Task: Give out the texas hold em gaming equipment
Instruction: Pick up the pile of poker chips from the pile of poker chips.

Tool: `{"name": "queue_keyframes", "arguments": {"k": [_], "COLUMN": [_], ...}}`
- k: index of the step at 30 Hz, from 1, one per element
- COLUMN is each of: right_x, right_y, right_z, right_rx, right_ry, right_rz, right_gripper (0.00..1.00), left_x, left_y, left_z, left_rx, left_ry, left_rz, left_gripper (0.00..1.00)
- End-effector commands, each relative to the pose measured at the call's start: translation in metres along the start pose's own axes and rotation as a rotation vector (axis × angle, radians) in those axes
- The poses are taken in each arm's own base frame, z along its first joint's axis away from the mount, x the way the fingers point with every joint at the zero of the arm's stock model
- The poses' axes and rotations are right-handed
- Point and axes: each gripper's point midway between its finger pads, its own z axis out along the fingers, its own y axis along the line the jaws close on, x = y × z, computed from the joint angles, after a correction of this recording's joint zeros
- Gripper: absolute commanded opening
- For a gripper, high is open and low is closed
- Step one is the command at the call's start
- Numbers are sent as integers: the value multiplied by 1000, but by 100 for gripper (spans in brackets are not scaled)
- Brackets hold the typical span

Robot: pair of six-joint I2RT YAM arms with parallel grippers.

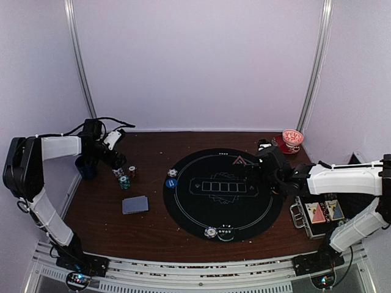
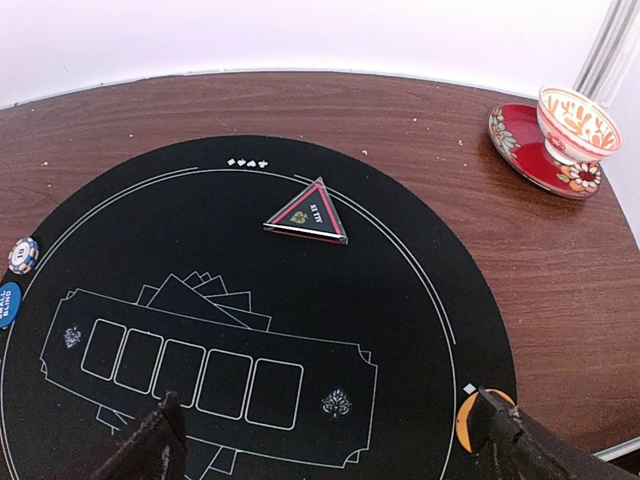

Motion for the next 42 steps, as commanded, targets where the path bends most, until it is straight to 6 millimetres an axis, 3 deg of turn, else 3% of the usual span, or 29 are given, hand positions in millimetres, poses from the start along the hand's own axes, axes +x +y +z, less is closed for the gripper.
{"name": "queue_keyframes", "arguments": {"k": [1, 6, 15, 42], "right_x": [0, 0, 1, -1], "right_y": [-1, 0, -1, -2], "right_z": [0, 1, 2, 0], "right_rx": [13, 14, 17, 22], "right_ry": [-5, -4, -3, -7], "right_rz": [-14, -14, -19, -15], "right_gripper": [100, 100, 100, 100], "left_x": [-9, 0, 20, 58], "left_y": [20, 31, 31, 6], "left_z": [4, 12, 23, 44], "left_rx": [9, 3, 7, 107], "left_ry": [-40, -15, 38, 128], "left_rz": [-67, -105, -124, -122], "left_gripper": [97, 96, 95, 83]}}
